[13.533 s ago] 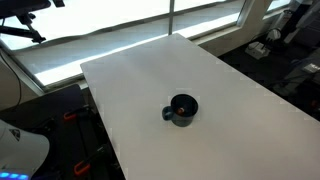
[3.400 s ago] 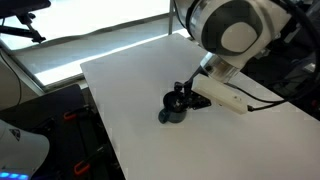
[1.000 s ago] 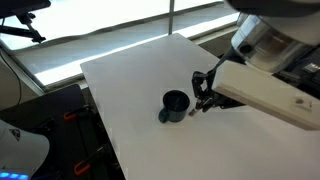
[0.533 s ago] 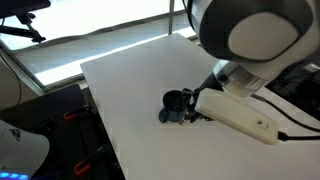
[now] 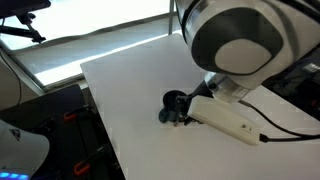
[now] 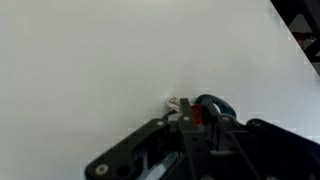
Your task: Put the sharpie on the table
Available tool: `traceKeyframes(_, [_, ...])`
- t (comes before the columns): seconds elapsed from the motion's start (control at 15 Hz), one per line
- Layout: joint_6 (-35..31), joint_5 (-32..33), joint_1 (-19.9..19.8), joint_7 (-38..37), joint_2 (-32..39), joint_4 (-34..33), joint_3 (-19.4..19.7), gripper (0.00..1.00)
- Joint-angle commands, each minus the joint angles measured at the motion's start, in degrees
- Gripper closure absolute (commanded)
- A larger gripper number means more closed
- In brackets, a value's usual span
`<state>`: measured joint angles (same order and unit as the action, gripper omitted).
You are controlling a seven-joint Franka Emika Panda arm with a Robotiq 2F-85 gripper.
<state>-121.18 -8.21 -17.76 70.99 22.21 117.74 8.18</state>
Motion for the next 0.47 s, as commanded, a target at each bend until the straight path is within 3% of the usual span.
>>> traceKeyframes(0.0, [0.09,0.27,-0.53,-0.20,0.04,-0.10,-0.71,0.80])
traceKeyframes(0.13, [0.10,0.26,-0.50,-0.19,0.04,-0.10,-0.82,0.63])
traceKeyframes(0.4, [0.10,0.26,-0.51,-0.19,0.04,-0.10,-0.82,0.61])
